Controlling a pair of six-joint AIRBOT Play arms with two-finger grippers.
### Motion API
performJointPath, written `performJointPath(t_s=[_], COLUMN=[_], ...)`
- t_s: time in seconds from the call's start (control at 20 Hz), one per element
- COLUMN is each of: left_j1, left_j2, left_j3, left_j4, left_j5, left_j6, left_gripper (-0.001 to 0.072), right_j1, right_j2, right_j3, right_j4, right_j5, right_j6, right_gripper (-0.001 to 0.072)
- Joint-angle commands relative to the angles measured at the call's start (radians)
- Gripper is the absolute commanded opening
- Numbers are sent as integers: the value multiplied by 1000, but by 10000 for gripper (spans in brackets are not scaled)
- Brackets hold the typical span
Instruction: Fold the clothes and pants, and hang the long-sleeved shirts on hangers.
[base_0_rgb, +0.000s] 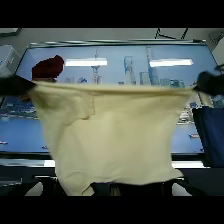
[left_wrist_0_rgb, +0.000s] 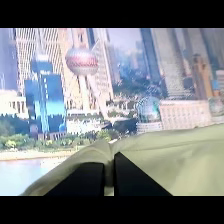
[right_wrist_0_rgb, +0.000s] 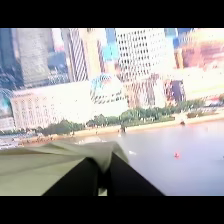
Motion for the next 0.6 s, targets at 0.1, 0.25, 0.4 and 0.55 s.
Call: performJointPath(t_s=[0.1,0.25,0.4,0.55], left_j1=[-96,-97,-121,-170], left_j2=[-312,-421,-483,-537], left_j3=[-244,-131,-11,31], left_j4=[-96,-142,-142,-141], left_j5=[355,481,576,687], left_j6=[35,35,82,87], left_gripper=[23,23,22,22], right_j1=[1,1,1,1], right_j2=[-251,-296,-306,-334], right_j3=[-199,-197,-197,-197], right_j4=[164,351,406,405], right_j5=[-272,-564,-823,-904], right_j6=[-9,-104,-130,-142], right_gripper=[38,39,39,39])
